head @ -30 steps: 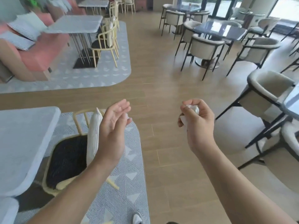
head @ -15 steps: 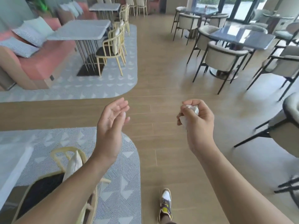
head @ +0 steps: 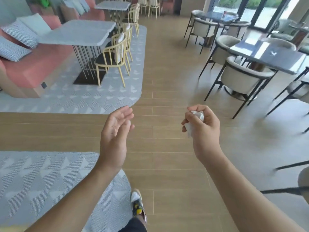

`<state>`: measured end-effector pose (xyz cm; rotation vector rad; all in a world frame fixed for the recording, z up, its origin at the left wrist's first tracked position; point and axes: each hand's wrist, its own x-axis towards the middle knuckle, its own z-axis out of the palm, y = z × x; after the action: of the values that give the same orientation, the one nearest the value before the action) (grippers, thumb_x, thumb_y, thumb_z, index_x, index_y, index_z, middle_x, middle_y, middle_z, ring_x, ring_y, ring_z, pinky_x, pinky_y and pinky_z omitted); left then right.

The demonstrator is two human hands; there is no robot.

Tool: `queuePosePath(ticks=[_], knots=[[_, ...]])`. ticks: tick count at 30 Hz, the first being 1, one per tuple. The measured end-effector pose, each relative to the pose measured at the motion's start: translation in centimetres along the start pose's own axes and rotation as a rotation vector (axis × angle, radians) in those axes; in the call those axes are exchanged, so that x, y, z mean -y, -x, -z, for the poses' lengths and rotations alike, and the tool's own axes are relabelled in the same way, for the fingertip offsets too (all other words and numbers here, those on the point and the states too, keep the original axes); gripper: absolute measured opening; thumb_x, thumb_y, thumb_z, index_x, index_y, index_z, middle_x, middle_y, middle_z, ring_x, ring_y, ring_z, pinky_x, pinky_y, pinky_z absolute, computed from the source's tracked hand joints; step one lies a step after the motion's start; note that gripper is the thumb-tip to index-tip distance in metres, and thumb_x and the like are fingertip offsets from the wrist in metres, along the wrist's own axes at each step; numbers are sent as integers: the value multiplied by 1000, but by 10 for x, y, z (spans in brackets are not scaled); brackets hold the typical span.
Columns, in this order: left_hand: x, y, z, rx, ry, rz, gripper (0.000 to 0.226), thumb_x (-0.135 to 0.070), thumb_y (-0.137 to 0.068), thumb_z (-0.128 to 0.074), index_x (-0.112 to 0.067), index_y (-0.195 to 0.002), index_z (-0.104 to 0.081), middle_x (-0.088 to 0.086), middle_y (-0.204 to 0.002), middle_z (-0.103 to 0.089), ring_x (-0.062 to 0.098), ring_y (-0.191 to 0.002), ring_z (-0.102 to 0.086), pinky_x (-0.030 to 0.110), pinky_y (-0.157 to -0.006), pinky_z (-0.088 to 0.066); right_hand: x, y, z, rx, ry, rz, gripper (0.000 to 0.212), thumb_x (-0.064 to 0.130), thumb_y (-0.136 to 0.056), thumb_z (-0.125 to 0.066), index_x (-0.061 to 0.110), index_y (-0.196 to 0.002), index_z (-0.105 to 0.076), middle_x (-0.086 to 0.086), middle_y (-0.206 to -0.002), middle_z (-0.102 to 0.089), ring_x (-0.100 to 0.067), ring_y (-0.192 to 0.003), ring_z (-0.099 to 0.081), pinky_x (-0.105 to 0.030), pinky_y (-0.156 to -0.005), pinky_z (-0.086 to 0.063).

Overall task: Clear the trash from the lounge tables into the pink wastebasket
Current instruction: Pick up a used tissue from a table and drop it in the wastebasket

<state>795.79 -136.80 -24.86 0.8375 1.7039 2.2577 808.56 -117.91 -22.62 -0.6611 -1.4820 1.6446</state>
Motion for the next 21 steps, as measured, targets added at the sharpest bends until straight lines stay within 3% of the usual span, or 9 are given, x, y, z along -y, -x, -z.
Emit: queuePosePath(ticks=[5,12,21], knots=[[58,-130,-6,2,4,-10,28,-41,-95,-61,-44,-122,-69,-5,-136,-70,18,-132,-64,37,-101,-54,-38,-129,-48,-11,-5,-9,13,8,-87,-66,21,-86,-69,-2,-72,-62,-16,-59,-62,-28,-49,-49],[108,-330,-14,51,-4,12,36,-43,-92,-62,-35,-126,-65,-11,-133,-71,14,-132,-64,28,-100,-56,-65,-306,-132,-39,-24,-27,17,4,-89,-66,21,-86,-70,2,-72,-63,-15,-60,-62,-29,-51,-52],[196,-547,-37,36,-24,22,36,-42,-92,-62,-33,-126,-65,-4,-134,-70,18,-132,-64,34,-99,-55,-115,-521,-185,-57,-24,-31,12,6,-90,-66,18,-89,-67,1,-72,-62,-15,-58,-61,-28,-49,-49]])
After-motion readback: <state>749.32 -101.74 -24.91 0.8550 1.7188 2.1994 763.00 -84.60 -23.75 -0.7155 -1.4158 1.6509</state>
